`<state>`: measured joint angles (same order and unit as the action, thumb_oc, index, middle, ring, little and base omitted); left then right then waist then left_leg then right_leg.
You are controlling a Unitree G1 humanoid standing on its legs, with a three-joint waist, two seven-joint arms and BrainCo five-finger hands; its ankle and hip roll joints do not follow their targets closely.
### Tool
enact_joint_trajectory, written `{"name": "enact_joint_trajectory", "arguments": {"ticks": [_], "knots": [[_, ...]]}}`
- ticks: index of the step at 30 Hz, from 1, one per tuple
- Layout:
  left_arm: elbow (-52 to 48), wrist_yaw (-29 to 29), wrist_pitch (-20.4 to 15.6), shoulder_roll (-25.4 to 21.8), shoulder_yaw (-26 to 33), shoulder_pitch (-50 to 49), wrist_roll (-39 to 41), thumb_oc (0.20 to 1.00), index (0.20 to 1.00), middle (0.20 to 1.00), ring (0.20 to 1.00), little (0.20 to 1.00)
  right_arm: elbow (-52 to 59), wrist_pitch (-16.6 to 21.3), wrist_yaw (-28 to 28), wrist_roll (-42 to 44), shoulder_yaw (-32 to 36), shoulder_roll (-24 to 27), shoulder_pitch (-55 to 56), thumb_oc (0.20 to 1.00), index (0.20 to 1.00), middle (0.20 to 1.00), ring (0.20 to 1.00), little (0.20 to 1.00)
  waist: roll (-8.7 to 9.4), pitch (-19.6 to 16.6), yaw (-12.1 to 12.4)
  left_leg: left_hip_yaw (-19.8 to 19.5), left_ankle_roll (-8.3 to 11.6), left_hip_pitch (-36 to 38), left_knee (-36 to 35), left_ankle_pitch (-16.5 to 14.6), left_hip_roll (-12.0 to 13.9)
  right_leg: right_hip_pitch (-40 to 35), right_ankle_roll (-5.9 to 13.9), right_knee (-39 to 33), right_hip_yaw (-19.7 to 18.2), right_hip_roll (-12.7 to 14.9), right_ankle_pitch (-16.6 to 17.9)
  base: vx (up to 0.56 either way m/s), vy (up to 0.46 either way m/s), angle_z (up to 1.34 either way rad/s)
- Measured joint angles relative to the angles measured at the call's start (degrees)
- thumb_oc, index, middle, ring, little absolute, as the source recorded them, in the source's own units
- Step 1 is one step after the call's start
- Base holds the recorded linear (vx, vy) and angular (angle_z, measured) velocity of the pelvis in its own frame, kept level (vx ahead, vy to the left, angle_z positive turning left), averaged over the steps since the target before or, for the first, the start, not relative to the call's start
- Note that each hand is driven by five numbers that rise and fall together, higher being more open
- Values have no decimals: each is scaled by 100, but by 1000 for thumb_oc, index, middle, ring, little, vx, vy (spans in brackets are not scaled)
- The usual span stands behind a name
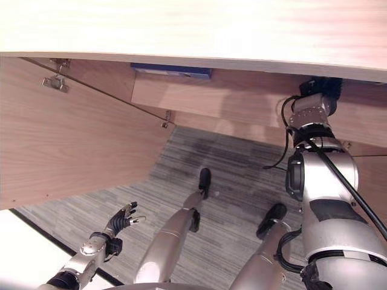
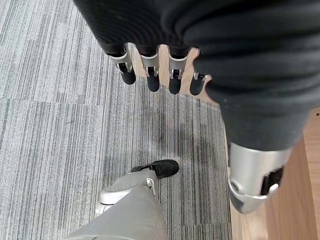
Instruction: Put the empty folder in the office cabinet
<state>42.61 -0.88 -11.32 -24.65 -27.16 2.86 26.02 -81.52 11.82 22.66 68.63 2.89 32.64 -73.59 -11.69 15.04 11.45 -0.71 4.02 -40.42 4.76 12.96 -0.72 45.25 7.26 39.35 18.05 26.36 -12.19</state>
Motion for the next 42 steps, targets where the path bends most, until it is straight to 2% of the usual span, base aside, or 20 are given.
{"name": "enact_joint_trajectory", "arguments": {"ticks": [5, 6, 9, 10, 12, 13, 16, 19, 26, 31, 33, 37, 38, 40, 42], "knots": [[42, 33, 22, 17, -5, 1, -3, 1000, 1000, 1000, 1000, 1000, -155, -97, 51, 1, 166, -213, 403, 1000, 1000, 1000, 1000, 1000, 75, -34, -17, 13, 2, 222, -29, 27, 11, -223, -32, -50, 2, -29, 44, -32, 7, -1], [90, 47, 64, 71, -3, 15, -3, 1000, 1000, 1000, 1000, 1000, -192, -99, 63, 2, 206, -245, 599, 1000, 1000, 1000, 1000, 1000, 80, -38, -31, 16, -14, 335, -35, -70, 30, -375, 9, -85, 32, -23, 20, 0, 0, 0], [338, 48, 138, 224, -4, -69, -16, 1000, 1000, 1000, 1000, 1000, -369, -131, 322, 0, 767, -639, 1737, 1000, 1000, 1000, 1000, 1000, 250, -277, 2, -53, -17, 781, -174, -40, 78, -930, 16, -357, 166, -118, 60, 36, -2, -2], [413, 51, 144, 242, -13, -129, -56, 1000, 1000, 1000, 1000, 1000, -687, -171, 565, 11, 892, -840, 1988, 1000, 1000, 1000, 1000, 1000, 319, -366, -22, -22, -32, 950, -257, -61, 79, -1087, 29, -447, 159, -134, 66, 72, 3, -1], [493, 57, 156, 257, -32, -130, -65, 1000, 1000, 1000, 1000, 1000, -635, -222, 657, 5, 880, -1008, 2180, 1000, 1000, 1000, 1000, 1000, 319, -439, -63, -17, 3, 974, -267, -105, 91, -1132, 34, -504, 159, -164, 73, 59, 2, -5], [693, 79, 174, 370, 35, -88, -190, 1000, 1000, 1000, 1000, 1000, -580, -242, 679, -2, 942, -1163, 2508, 1000, 1000, 1000, 1000, 1000, 313, -474, -60, -31, -51, 1130, -269, -94, 97, -1347, 72, -602, 207, -179, 115, 31, 6, 0], [1052, 140, 215, 479, 53, -218, -282, 1000, 1000, 1000, 1000, 1000, -597, -256, 742, -4, 914, -1409, 2593, 1000, 1000, 1000, 1000, 1000, 320, -584, -80, -12, -55, 1291, -287, -121, 94, -1530, 76, -708, 212, -197, 133, 19, 27, -3], [1361, 156, 220, 455, 78, -300, -296, 1000, 1000, 1000, 1000, 1000, -591, -253, 718, -7, 904, -1259, 2483, 1000, 1000, 1000, 1000, 1000, 264, -669, 16, -12, -54, 1341, -352, -105, 89, -1553, 60, -713, 214, -190, 136, -1, 32, 1], [1399, 151, 212, 447, 97, -360, -523, 1000, 1000, 1000, 1000, 1000, -417, -255, 600, -41, 817, -1057, 2311, 1000, 1000, 1000, 1000, 1000, 252, -675, 37, -11, -50, 1344, -337, -100, 89, -1553, 68, -693, 204, -191, 141, 0, 0, 0], [1476, 106, 225, 702, 441, -370, -673, 1000, 1000, 1000, 1000, 1000, 335, -254, 159, -419, 544, -1194, 3148, 1000, 1000, 1000, 1000, 1000, 255, -660, 5, -116, -45, 1866, -372, -187, 112, -2318, 151, -1032, 434, -268, 174, 53, 12, 8], [1473, 34, 236, 857, 728, -517, -674, 1000, 1000, 1000, 1000, 1000, 1216, -234, -165, -774, 173, -1624, 4036, 1000, 1000, 1000, 1000, 1000, 425, -664, -110, -96, -2, 2201, -434, -313, 204, -2772, 156, -1400, 502, -420, 224, 38, 45, -12], [1850, 13, 278, 1011, 1031, -579, -680, 1000, 1000, 1000, 1000, 1000, 1661, -205, -499, -950, 55, -2319, 4822, 1000, 1000, 1000, 1000, 1000, 747, -708, -429, 32, 5, 2592, -580, -361, 315, -3249, 184, -1903, 501, -617, 406, 22, 57, -22], [1926, 10, 272, 1059, 1169, -566, -682, 1000, 1000, 1000, 1000, 1000, 2042, -181, -608, -979, -151, -2497, 5267, 1000, 1000, 1000, 1000, 1000, 874, -746, -576, 100, 2, 2778, -691, -360, 327, -3426, 230, -2128, 492, -677, 510, 50, 110, -17], [2045, 29, 279, 1160, 1450, -549, -737, 1000, 1000, 1000, 1000, 1000, 3062, -186, -919, -1425, -634, -2464, 6174, 1000, 1000, 1000, 1000, 1000, 971, -753, -649, 174, -21, 3119, -791, -388, 315, -3852, 295, -2480, 518, -732, 688, 66, 84, -18], [2056, 22, 276, 1155, 1619, -642, -819, 1000, 1000, 1000, 1000, 1000, 3476, -214, -1125, -1713, -841, -2463, 6746, 1000, 1000, 1000, 1000, 1000, 1079, -799, -734, 208, -38, 3482, -891, -482, 284, -4255, 338, -2688, 543, -740, 738, 72, 9, -10]]}}
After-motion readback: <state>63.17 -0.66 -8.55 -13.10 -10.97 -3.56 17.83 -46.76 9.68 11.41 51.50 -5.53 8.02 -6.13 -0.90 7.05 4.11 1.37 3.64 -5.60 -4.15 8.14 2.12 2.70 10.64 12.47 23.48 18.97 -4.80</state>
